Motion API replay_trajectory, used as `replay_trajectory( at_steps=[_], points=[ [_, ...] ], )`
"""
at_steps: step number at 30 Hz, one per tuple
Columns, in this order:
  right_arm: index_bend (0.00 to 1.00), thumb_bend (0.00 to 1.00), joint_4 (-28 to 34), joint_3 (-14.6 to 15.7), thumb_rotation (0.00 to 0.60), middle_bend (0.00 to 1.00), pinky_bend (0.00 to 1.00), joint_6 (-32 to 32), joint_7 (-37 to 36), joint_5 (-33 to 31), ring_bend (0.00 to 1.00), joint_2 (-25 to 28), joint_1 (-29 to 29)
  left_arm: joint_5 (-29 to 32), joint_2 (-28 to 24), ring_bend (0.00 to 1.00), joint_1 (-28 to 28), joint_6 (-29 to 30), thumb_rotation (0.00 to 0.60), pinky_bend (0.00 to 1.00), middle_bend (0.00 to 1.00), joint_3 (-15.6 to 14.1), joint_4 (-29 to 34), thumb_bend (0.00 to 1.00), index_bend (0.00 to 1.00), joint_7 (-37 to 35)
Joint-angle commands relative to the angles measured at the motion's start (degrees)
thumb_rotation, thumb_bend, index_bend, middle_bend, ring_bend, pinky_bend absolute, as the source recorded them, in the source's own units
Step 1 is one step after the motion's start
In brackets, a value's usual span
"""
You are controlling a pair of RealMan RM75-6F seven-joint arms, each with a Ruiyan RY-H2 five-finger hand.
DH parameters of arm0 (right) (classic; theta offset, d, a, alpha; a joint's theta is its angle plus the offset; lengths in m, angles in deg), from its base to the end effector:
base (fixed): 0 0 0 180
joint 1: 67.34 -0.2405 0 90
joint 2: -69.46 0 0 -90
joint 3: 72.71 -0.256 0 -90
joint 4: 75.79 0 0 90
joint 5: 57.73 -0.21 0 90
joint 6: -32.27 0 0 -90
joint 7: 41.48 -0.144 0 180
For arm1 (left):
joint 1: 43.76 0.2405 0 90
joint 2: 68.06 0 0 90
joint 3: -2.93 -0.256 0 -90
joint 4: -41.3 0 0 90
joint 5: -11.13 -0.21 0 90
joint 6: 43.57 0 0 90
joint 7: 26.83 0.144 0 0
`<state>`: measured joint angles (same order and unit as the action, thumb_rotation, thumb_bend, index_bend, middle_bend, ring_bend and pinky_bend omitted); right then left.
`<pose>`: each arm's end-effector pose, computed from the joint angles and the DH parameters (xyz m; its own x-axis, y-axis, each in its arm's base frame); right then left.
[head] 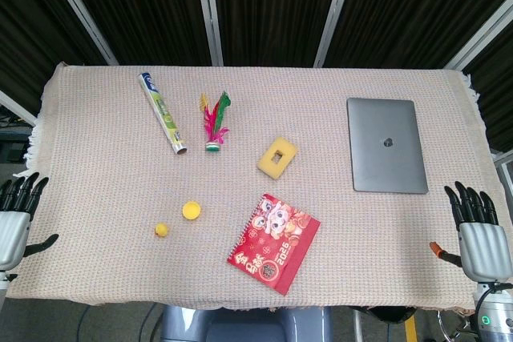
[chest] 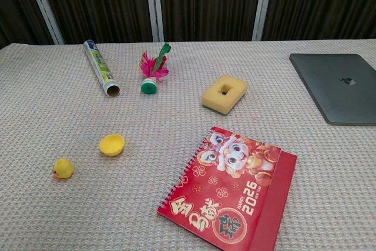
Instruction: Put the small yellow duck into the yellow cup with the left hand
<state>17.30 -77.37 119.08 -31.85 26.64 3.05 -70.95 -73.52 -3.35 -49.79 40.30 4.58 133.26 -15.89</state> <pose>-0.3085 -0.1801 0.1550 0.4950 0.0410 0.8679 -0.8687 0.0418 0.4935 -0.3137 0.1830 0.1520 0.5593 0.0352 0.8282 0.8289 -0.0113 -0.5592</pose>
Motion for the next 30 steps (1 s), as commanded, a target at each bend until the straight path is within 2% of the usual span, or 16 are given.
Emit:
replay_trajectory(
  at_steps=[1,30],
  points=[
    [0.04,0.00,-0.11,0.02,0.600,0.00,0.00,0.12,-0.20,0.22,0.00,-0.03,0.00,0.21,-0.12,0.00,0.00,-0.17,0.600,0.00,0.00,0.02,0.07,0.00,0.00,-0.05],
    [0.05,0.00,-0.58,0.44,0.600,0.00,0.00,0.39,-1.27,0.69,0.00,0.69,0.55,-0.86,-0.48,0.00,-0.91,-2.12,0.600,0.00,0.00,-0.72,1.57,0.03,0.01,-0.33]
  ],
)
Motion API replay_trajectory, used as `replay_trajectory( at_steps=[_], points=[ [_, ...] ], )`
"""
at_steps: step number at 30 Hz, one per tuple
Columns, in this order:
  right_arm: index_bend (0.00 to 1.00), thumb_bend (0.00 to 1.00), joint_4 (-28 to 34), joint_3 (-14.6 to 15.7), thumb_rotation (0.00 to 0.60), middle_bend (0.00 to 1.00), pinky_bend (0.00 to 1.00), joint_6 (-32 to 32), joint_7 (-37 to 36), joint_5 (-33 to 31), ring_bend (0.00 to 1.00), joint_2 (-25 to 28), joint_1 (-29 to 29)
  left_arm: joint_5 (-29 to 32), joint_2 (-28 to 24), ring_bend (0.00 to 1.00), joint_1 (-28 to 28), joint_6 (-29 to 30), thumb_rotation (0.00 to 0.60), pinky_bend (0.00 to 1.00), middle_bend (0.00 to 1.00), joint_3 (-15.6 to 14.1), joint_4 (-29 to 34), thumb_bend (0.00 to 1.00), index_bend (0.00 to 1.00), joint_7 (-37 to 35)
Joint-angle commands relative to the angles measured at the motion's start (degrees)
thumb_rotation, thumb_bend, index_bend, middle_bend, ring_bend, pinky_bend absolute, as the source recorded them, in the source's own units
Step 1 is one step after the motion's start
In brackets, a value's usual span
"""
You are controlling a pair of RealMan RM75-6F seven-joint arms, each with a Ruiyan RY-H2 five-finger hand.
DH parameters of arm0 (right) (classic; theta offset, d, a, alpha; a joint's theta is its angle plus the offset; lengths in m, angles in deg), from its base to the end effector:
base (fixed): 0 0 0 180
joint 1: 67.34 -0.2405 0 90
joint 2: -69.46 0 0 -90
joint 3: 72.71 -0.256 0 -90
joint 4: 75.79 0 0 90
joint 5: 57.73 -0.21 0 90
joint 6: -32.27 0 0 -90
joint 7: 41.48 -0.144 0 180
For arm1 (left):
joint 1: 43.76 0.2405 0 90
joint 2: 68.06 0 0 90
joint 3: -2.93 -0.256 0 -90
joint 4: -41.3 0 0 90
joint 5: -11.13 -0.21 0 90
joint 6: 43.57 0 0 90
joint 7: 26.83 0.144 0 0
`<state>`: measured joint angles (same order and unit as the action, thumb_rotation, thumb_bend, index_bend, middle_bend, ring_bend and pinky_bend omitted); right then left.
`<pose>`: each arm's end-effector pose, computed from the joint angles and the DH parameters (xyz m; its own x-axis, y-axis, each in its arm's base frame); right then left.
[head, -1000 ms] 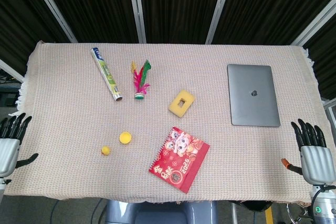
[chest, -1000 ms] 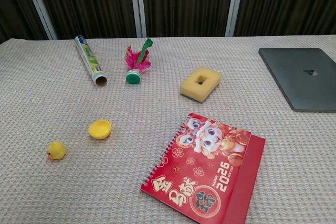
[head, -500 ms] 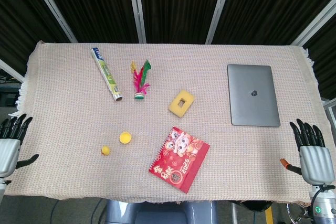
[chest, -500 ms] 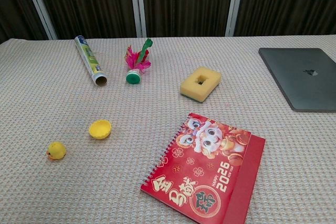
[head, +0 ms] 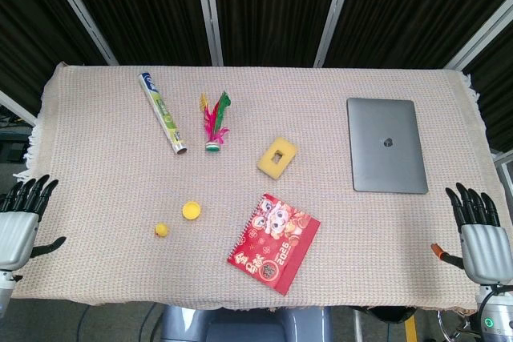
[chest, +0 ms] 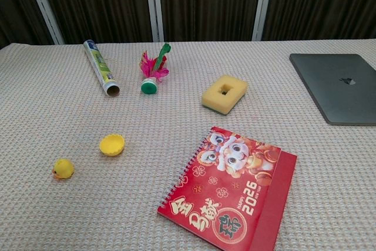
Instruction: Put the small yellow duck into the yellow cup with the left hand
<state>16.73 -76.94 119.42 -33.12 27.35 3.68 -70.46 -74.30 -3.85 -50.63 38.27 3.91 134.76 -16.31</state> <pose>-0.3115 -0.1762 0.1585 0.4954 0.0390 0.8678 -0.8686 0.0377 0.4941 -0.3077 0.1841 0.1453 0.5415 0.0726 0.8376 0.8407 -0.0463 -0.5395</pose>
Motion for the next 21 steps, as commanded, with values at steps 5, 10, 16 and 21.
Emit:
replay_trajectory(
  at_steps=[5,10,16,21],
  points=[
    [0.06,0.00,-0.07,0.01,0.600,0.00,0.00,0.15,-0.06,-0.13,0.00,0.21,0.22,0.68,-0.61,0.00,-1.69,-3.20,0.600,0.00,0.00,0.16,2.45,0.13,0.09,-0.13],
    [0.06,0.00,-0.18,0.07,0.600,0.00,0.00,0.18,0.11,0.29,0.00,0.19,0.13,5.10,-1.80,0.00,-5.53,-11.12,0.600,0.00,0.00,0.75,8.08,0.14,0.19,5.15],
    [0.07,0.00,-0.38,-0.04,0.600,0.00,0.00,0.09,-0.44,0.14,0.00,0.13,0.13,13.05,0.98,0.00,-10.55,-18.49,0.600,0.00,0.00,2.02,12.64,0.15,0.26,15.26],
    [0.07,0.00,-0.39,-0.12,0.600,0.00,0.00,-0.04,-0.93,0.09,0.00,0.14,0.07,17.72,5.94,0.00,-13.75,-20.34,0.600,0.00,0.00,2.66,12.26,0.20,0.31,22.88]
  ],
)
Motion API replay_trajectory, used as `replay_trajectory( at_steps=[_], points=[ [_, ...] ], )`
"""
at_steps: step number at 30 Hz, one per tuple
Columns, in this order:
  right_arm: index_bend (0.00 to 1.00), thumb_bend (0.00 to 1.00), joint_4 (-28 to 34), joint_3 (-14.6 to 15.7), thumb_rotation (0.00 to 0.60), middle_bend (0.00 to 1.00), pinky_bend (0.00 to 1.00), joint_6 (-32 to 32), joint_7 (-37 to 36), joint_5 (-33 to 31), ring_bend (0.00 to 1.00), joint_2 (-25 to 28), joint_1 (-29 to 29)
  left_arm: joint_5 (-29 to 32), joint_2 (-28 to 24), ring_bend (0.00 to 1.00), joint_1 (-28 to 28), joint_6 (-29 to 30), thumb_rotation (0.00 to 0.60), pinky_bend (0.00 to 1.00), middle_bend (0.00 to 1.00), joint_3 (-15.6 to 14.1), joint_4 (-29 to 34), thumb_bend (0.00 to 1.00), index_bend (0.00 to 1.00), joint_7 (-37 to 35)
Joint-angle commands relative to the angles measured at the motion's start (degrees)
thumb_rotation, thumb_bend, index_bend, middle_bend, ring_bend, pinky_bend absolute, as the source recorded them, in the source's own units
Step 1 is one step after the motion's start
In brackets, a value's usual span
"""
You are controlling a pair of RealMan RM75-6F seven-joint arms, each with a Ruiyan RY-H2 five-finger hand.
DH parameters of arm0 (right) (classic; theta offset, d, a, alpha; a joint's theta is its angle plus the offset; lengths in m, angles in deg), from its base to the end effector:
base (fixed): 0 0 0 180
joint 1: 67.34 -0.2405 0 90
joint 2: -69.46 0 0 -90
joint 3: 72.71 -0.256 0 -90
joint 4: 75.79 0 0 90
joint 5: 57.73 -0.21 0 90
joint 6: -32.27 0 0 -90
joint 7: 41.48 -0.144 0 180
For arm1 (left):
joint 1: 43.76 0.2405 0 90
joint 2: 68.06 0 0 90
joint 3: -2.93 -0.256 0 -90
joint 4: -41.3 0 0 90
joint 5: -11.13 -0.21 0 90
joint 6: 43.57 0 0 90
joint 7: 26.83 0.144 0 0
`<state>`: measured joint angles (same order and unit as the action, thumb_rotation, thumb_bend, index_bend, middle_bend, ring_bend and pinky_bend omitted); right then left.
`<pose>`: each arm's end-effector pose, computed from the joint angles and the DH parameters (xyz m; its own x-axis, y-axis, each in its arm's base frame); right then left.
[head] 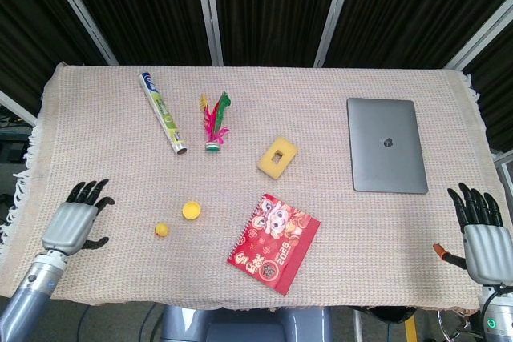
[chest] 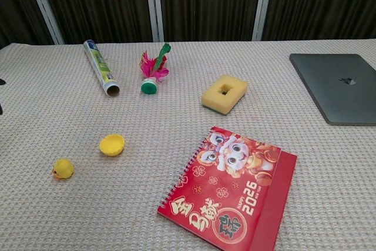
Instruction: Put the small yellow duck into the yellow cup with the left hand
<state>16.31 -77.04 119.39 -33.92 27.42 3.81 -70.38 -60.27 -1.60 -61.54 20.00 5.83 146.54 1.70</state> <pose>-0.3131 -0.1762 0.1600 0.4916 0.0406 0.8699 -0.8707 0.0381 0.4903 -0.2559 0.2249 0.0834 0.5732 0.3198 0.7544 0.8180 -0.1704 -0.5493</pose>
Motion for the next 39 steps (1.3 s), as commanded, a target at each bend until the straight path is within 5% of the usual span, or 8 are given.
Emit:
replay_trajectory(
  at_steps=[1,13,29,39],
  points=[
    [0.07,0.00,0.03,-0.01,0.600,0.00,0.00,-0.01,-0.16,0.05,0.00,0.02,-0.01,4.31,4.47,0.00,-3.25,-2.18,0.600,0.00,0.00,0.79,0.30,0.20,0.32,5.87],
    [0.07,0.00,-0.03,-0.19,0.600,0.00,0.00,-0.01,-0.70,0.10,0.00,-0.09,-0.10,12.67,14.02,0.00,-7.31,-1.53,0.600,0.00,0.00,0.20,-2.90,0.20,0.33,16.43],
    [0.07,0.00,0.01,-0.32,0.600,0.00,0.00,-0.02,-1.31,0.32,0.00,-0.28,-0.26,16.78,19.99,0.00,-10.01,-0.05,0.600,0.00,0.00,-0.12,-6.75,0.26,0.37,18.54],
    [0.07,0.00,-0.14,-0.38,0.600,0.00,0.00,0.30,-1.76,0.59,0.00,-0.31,-0.22,15.54,21.92,0.00,-10.51,1.22,0.600,0.00,0.00,-0.87,-6.85,0.48,0.51,17.71]
  ],
)
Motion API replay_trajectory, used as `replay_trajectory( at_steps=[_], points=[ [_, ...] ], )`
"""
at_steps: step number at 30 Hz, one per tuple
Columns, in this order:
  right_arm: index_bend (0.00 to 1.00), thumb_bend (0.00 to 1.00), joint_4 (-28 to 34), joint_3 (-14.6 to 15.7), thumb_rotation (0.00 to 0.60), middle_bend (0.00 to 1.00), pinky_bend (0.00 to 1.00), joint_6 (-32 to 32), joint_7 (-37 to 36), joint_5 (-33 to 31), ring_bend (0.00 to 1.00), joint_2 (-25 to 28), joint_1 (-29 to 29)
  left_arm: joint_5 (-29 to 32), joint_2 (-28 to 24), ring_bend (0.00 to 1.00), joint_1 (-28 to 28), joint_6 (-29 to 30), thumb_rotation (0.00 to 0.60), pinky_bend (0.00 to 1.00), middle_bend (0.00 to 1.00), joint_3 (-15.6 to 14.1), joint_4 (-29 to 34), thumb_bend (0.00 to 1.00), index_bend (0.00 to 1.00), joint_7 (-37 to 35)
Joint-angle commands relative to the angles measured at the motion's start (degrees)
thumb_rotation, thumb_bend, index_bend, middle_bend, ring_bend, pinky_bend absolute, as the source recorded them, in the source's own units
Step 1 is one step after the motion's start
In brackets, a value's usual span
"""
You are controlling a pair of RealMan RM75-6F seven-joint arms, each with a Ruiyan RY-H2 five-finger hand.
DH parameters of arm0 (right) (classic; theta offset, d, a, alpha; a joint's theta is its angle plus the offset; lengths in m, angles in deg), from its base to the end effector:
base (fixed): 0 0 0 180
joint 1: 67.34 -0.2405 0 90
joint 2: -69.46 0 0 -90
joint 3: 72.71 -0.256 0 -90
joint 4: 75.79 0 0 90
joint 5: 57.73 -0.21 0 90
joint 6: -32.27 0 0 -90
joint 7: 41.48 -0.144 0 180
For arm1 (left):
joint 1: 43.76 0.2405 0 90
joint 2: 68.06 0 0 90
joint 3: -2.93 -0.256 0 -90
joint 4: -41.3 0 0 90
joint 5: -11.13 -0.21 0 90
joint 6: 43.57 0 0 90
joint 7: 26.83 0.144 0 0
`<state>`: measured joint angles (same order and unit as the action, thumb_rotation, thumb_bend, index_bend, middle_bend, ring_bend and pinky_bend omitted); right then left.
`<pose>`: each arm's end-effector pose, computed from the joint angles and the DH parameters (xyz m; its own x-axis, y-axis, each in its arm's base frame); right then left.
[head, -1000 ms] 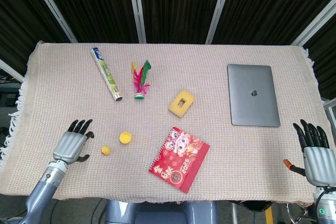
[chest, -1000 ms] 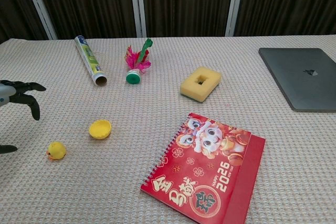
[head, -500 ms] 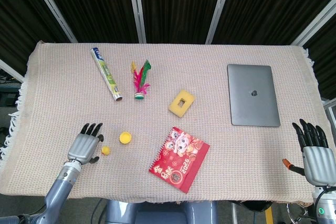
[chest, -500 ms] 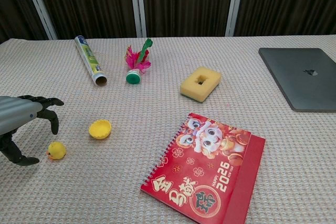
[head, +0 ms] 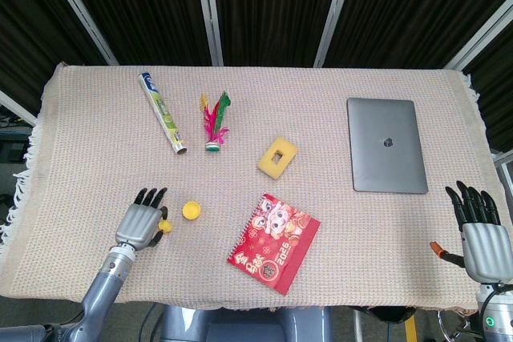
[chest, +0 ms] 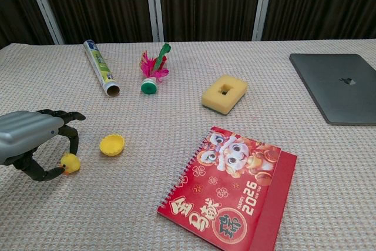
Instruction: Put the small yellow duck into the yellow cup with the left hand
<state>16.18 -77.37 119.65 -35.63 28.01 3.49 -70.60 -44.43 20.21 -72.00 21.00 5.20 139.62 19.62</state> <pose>-0.3104 -0.1785 0.1593 0.4624 0.0546 0.8850 -0.8867 0.0241 0.4617 -0.2062 0.2450 -0.0258 0.6109 0.3831 0.6929 0.7906 -0.2495 -0.5591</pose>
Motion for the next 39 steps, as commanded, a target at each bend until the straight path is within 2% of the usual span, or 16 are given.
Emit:
replay_trajectory(
  at_steps=[1,7,15,21,30,39],
  points=[
    [0.07,0.00,-0.03,-0.05,0.600,0.00,0.00,0.11,-0.10,0.00,0.00,0.00,0.04,-0.44,0.12,0.00,-0.08,0.34,0.600,0.00,0.00,-0.39,0.10,0.48,0.51,-0.31],
    [0.07,0.00,-0.09,-0.06,0.600,0.00,0.00,0.36,-0.24,0.19,0.00,-0.03,0.11,-1.07,-0.10,0.00,-0.23,1.10,0.600,0.00,0.00,-0.15,0.33,0.49,0.52,-1.64],
    [0.07,0.00,-0.07,-0.06,0.600,0.00,0.00,0.29,-0.36,0.18,0.00,-0.07,0.08,-1.89,-1.40,0.00,-2.92,1.41,0.600,0.00,0.00,3.93,1.54,0.49,0.52,-2.88],
    [0.07,0.00,-0.13,-0.06,0.600,0.00,0.00,0.30,-0.92,0.18,0.00,0.10,0.13,-0.16,1.03,0.00,-6.17,0.14,0.600,0.00,0.00,5.72,0.01,0.49,0.52,-0.55],
    [0.07,0.00,-0.28,-0.23,0.600,0.00,0.00,0.53,-1.59,0.02,0.00,0.22,0.25,2.47,5.13,0.00,-8.12,0.38,0.600,0.00,0.00,4.83,-1.65,0.49,0.52,2.34],
    [0.07,0.00,-0.16,-0.32,0.600,0.00,0.00,0.73,-1.64,0.02,0.00,0.18,0.32,4.11,5.96,0.00,-8.73,1.43,0.600,0.00,0.00,3.99,-2.44,0.49,0.51,3.63]
  ],
)
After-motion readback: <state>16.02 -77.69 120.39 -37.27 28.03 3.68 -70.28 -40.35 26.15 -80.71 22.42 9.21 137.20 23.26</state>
